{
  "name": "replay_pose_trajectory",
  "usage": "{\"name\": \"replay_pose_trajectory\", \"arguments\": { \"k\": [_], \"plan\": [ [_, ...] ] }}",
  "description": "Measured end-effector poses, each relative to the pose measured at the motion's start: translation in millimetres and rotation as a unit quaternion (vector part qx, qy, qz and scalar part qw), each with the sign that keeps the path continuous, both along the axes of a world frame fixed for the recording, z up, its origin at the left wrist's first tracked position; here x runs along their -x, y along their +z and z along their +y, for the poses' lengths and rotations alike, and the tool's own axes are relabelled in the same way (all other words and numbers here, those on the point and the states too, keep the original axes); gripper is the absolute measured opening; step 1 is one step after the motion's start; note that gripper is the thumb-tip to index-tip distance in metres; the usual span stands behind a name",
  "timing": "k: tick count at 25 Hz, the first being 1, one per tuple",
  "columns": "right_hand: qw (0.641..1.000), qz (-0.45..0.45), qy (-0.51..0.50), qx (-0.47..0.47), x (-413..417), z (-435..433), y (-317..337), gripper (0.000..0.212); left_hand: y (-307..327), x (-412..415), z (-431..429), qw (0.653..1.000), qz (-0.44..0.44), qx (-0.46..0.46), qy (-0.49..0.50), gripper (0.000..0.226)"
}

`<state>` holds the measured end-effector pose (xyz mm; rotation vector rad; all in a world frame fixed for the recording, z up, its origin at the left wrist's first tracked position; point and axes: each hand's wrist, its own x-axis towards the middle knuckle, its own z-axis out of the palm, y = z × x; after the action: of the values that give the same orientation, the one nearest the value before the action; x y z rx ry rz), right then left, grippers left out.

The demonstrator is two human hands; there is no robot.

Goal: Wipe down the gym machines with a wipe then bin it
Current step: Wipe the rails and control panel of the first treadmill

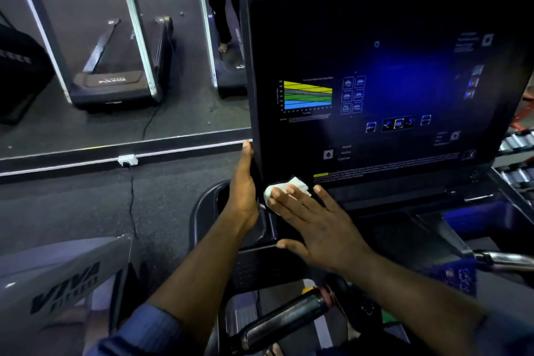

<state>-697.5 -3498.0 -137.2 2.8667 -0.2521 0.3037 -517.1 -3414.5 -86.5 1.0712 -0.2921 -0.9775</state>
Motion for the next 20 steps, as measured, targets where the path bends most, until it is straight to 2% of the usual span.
{"name": "replay_pose_trajectory", "arguments": {
  "k": [4,6,8,12,15,19,20],
  "plan": [
    [0.999,-0.019,-0.040,0.012,-6,-12,21,0.076,4,3,-1,1.000,-0.022,-0.002,-0.009,0.083],
    [1.000,-0.014,-0.013,0.012,-9,-6,17,0.076,4,6,-2,1.000,-0.004,-0.017,-0.011,0.088],
    [0.999,0.001,0.022,0.031,-1,-15,20,0.073,4,1,-1,1.000,-0.003,-0.012,-0.021,0.085],
    [0.999,-0.020,-0.044,0.008,-14,-16,31,0.076,20,-9,-3,0.999,-0.006,0.005,-0.042,0.080],
    [0.999,-0.015,0.004,0.040,-19,-17,39,0.075,32,-11,-7,0.999,-0.033,0.012,-0.035,0.077],
    [0.994,-0.081,-0.074,0.015,-47,-26,70,0.079,51,-17,-15,0.998,-0.048,0.029,-0.027,0.078],
    [0.995,-0.079,-0.064,0.023,-54,-25,74,0.080,58,-17,-16,0.998,-0.044,0.024,-0.031,0.081]
  ]
}}
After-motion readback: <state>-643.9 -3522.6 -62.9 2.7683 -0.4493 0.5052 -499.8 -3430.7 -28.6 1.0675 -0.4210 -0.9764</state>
